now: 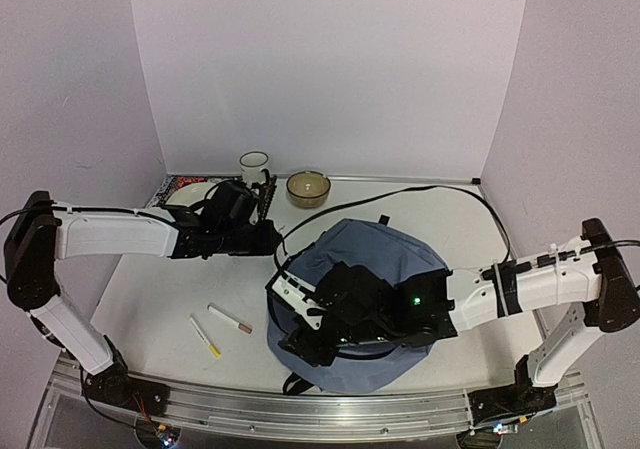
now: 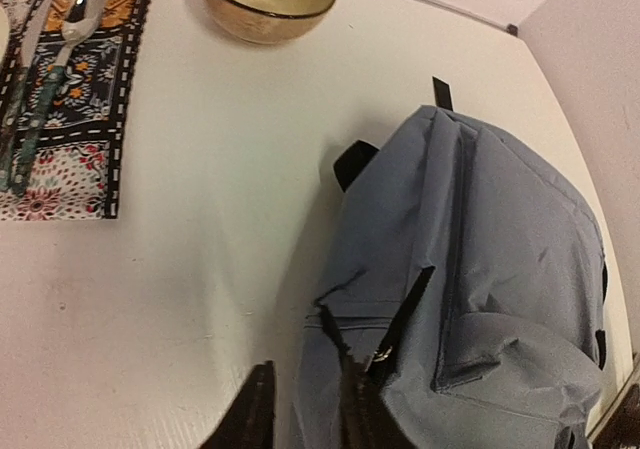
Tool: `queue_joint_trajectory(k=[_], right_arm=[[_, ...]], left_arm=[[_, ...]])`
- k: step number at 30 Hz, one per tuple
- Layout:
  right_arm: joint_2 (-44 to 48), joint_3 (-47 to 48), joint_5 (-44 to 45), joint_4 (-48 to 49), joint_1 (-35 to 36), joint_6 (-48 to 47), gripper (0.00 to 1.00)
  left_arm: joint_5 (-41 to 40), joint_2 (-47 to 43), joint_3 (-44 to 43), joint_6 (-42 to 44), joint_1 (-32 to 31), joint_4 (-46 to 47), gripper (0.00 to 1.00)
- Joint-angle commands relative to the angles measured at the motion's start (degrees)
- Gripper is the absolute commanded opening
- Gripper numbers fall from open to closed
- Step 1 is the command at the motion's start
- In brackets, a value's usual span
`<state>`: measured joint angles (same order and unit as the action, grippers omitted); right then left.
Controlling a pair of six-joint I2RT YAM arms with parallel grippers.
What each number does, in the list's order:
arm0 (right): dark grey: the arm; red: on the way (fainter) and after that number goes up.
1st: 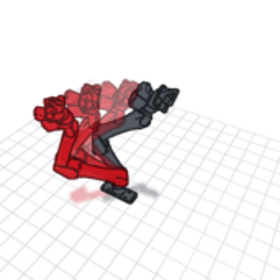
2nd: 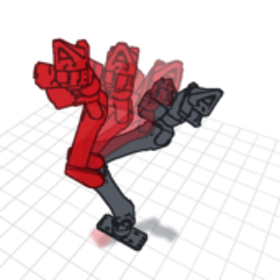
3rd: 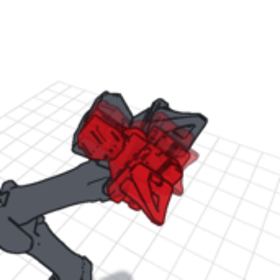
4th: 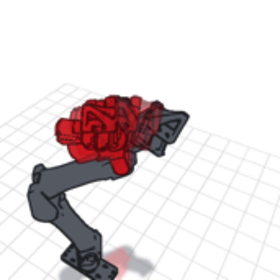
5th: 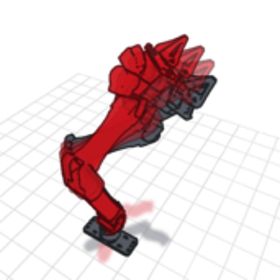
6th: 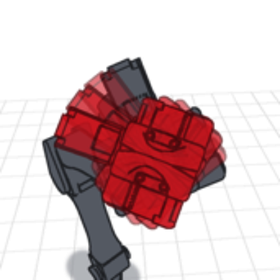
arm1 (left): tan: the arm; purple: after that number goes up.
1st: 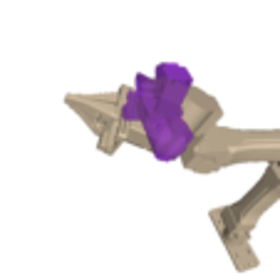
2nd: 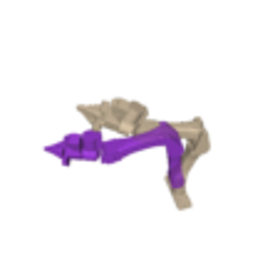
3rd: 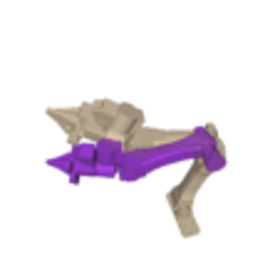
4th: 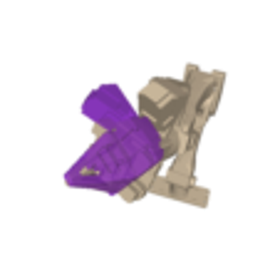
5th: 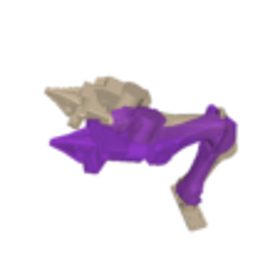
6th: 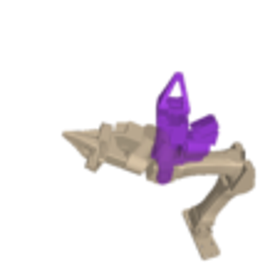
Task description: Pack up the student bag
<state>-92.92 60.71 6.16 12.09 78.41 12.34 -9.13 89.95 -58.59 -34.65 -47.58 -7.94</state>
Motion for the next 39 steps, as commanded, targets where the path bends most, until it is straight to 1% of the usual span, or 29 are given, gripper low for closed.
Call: queue_joint_trajectory(k=[1,3,5,9,13,15,19,21,25,32,38,39], right_arm=[[3.16,2.91,0.86,-4.9,-1.44,4.59,0.64],[5.35,2.38,1.98,-6.98,-2.97,7.37,0.66],[8.4,0.73,2.93,-8.26,-4.75,9.95,0.68],[16.13,-5.18,4.24,-10.43,-10.18,16.22,0.71],[23.11,-12.21,5.15,-13.85,-16.53,23.34,0.72],[26.62,-16.18,4.98,-15.12,-20.2,26.91,0.72],[30.33,-21.66,2.8,-15.5,-27.15,32.34,0.7],[30.26,-22.72,1.22,-15.52,-29.69,33.82,0.69],[27.5,-23.52,-0.09,-15.52,-32.56,35.54,0.65],[24.07,-22.34,-0.92,-14.15,-33.0,36.26,0.57],[20.97,-21.98,-1.66,-12.71,-32.98,36.41,0.5],[20.67,-22.03,-1.67,-12.55,-32.97,36.44,0.48]], left_arm=[[-4.88,-5.02,1.28,1.19,0.12,1.18,0.36],[-5.13,-6.34,1.29,1.44,0.09,0.75,0.44],[-4.76,-7.63,1.32,1.41,0.02,0.57,0.5],[-3.94,-9.71,1.41,1.06,-0.88,0.1,0.58],[-4.15,-10.14,0.58,0.92,-4.85,-0.23,0.63],[-5.02,-8.65,-1.02,1.35,-7.98,-0.38,0.65],[-5.03,-4.45,-4.35,1.57,-12.68,-0.41,0.66],[-4.97,-2.23,-5.86,1.7,-14.01,-0.36,0.67],[-4.76,2.18,-9.0,2.79,-16.27,-0.41,0.69],[-4.43,6.95,-11.39,4.05,-21.69,-0.26,0.71],[-4.23,12.76,-13.11,5.03,-27.3,0.13,0.71],[-3.86,13.8,-13.12,5.17,-28.09,0.45,0.71]])
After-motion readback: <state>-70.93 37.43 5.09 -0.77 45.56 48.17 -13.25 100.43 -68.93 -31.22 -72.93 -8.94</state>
